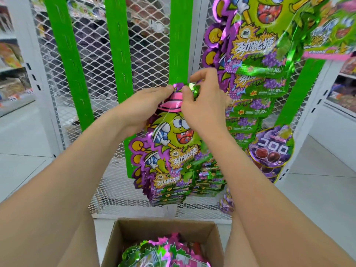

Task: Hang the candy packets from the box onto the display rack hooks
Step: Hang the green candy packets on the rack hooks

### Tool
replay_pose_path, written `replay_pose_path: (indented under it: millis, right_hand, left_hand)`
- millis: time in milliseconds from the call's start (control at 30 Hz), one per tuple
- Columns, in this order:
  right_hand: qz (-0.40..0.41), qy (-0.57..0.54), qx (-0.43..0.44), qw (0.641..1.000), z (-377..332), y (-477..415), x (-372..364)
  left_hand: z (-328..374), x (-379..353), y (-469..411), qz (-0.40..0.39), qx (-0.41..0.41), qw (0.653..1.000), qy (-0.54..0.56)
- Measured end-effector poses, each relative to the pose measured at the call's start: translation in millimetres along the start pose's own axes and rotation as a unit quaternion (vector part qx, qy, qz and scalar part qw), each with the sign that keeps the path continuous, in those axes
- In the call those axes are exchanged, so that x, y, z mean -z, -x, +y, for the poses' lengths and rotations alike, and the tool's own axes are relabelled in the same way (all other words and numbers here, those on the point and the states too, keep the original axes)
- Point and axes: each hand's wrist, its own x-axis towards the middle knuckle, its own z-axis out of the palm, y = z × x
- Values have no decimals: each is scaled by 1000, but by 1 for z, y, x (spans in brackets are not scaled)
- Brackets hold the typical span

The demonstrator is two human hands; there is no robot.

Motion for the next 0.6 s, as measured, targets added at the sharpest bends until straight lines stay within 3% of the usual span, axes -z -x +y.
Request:
replay_pose_path:
  millis: [167,367,600]
  right_hand:
    - [-37,4,-46,998,7,8,5]
    - [-85,37,-52,994,22,22,6]
    - [1,-50,53,997,15,32,19]
  left_hand:
    - [-8,-2,6,-10,25,998,53]
    - [-14,2,5,-2,-7,1000,26]
    - [-10,4,10,19,23,999,-31]
